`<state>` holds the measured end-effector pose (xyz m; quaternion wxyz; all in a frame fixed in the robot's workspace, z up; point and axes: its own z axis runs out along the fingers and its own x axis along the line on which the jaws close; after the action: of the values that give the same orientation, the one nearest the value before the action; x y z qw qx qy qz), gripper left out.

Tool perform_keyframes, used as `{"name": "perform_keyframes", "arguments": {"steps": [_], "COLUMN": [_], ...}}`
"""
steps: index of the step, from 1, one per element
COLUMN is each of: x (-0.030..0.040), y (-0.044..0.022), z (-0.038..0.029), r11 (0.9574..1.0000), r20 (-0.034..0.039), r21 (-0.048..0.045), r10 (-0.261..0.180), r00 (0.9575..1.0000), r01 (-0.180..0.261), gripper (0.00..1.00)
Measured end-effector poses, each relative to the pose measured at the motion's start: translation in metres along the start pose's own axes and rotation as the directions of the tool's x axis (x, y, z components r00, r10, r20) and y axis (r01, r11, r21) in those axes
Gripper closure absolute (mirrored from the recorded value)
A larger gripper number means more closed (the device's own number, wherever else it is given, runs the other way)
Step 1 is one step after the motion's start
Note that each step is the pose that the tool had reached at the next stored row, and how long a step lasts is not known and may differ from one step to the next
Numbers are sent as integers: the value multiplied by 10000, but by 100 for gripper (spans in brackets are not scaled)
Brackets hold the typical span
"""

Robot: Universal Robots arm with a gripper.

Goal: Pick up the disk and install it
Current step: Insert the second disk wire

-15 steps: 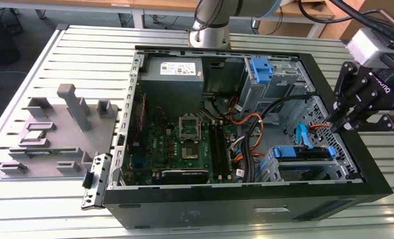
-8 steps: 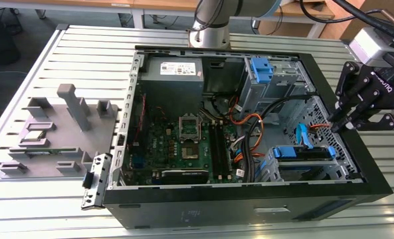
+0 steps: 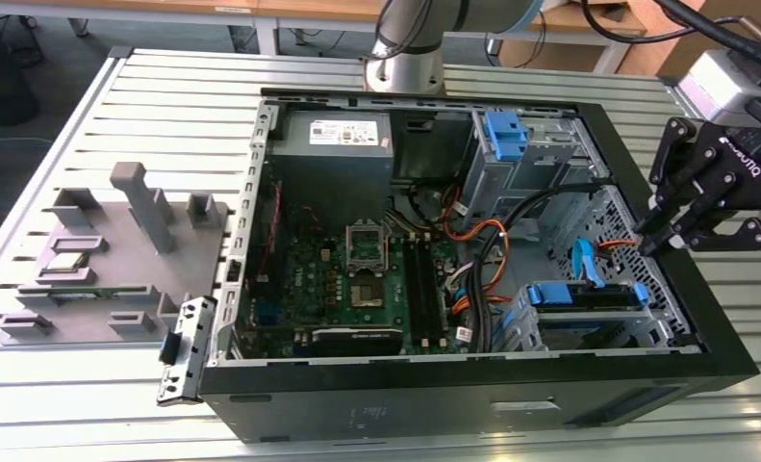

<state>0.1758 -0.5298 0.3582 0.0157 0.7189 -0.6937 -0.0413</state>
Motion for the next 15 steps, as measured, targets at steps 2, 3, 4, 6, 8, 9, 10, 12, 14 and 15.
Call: {"name": "perform_keyframes", "arguments": {"steps": [2, 3, 4, 6, 8, 9, 10, 12, 14, 15], "x": [-1, -5, -10, -24, -38, -42, -44, -47, -48, -48], "y": [-4, -6, -8, -15, -22, -28, -36, -48, -58, -63], "z": [-1, -1, -2, -2, 0, 2, 5, 15, 28, 34], "r11": [10000, 10000, 10000, 10000, 10000, 10000, 10000, 10000, 10000, 10000], "r20": [3, 3, 2, 2, 2, 3, 1, -11, -24, -30], "r21": [-37, -49, -52, -54, -55, -55, -55, -55, -56, -57], "r10": [1, 1, 2, 1, 2, 2, 2, 3, 4, 4], "r00": [10000, 10000, 10000, 10000, 10000, 10000, 10000, 10000, 10000, 10000], "r01": [-1, -1, -2, -1, -2, -2, -2, -3, -4, -4], "gripper": [69, 69, 69, 69, 69, 69, 69, 69, 69, 69]}}
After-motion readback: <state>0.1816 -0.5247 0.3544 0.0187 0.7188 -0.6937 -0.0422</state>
